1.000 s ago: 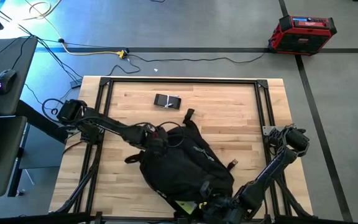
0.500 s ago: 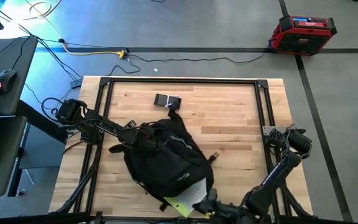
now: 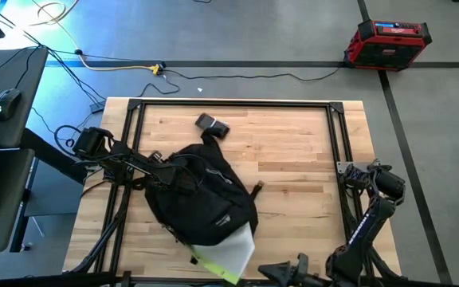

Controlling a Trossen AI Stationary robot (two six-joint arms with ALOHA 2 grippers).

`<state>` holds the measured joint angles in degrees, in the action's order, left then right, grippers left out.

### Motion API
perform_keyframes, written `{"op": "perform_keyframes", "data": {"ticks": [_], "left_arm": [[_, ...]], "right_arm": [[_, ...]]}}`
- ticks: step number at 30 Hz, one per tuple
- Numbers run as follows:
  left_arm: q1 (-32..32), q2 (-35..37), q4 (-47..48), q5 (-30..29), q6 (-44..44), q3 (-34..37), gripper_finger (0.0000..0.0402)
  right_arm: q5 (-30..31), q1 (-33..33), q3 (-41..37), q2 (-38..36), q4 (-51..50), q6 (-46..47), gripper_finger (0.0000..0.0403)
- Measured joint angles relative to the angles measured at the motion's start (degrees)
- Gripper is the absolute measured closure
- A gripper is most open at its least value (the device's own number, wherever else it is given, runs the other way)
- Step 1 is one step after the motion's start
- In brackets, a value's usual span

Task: Unpack backpack
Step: Remove the green zip bag from the black backpack

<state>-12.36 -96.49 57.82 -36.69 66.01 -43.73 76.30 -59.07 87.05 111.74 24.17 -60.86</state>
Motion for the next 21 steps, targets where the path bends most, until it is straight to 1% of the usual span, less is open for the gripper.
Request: {"op": "perform_keyframes", "data": {"ticks": [3, 5, 7, 11, 14, 16, 17, 21], "left_arm": [[-0.6, 0.0, 0.1, -0.1, 0.9, 0.1, 0.0401], [-1.0, 0.0, -0.1, -0.4, 1.2, 0.0, 0.0401], [-1.6, 0.0, -0.1, -0.3, 1.4, 0.0, 0.0401], [-3.0, 0.0, -0.6, 0.0, 2.9, 0.0, 0.0401], [-3.7, 0.0, -0.9, 0.4, 3.0, -0.1, 0.0401], [-4.0, 0.0, -1.2, 0.7, 3.0, -0.1, 0.0401], [-4.2, 0.0, -1.5, 0.9, 3.0, -0.1, 0.0401], [-4.5, 0.0, -2.3, 1.4, 3.0, -0.1, 0.0401]], "right_arm": [[-0.8, -0.1, 0.0, -0.3, -0.6, 5.0, 0.0403], [-2.4, 0.0, 0.0, -0.3, -5.6, 11.1, 0.0403], [-5.3, 0.3, 0.0, -0.2, -12.5, 17.6, 0.0403], [-15.1, 1.6, 0.0, -0.2, -25.7, 35.0, 0.0402], [-26.4, 3.6, 0.0, -0.2, -34.6, 48.8, 0.0402], [-32.2, 5.0, -0.1, -0.1, -40.1, 54.5, 0.0402], [-33.3, 5.5, -0.1, -0.1, -42.3, 56.5, 0.0402], [-32.1, 6.6, -0.1, -0.1, -47.0, 60.0, 0.0397]]}}
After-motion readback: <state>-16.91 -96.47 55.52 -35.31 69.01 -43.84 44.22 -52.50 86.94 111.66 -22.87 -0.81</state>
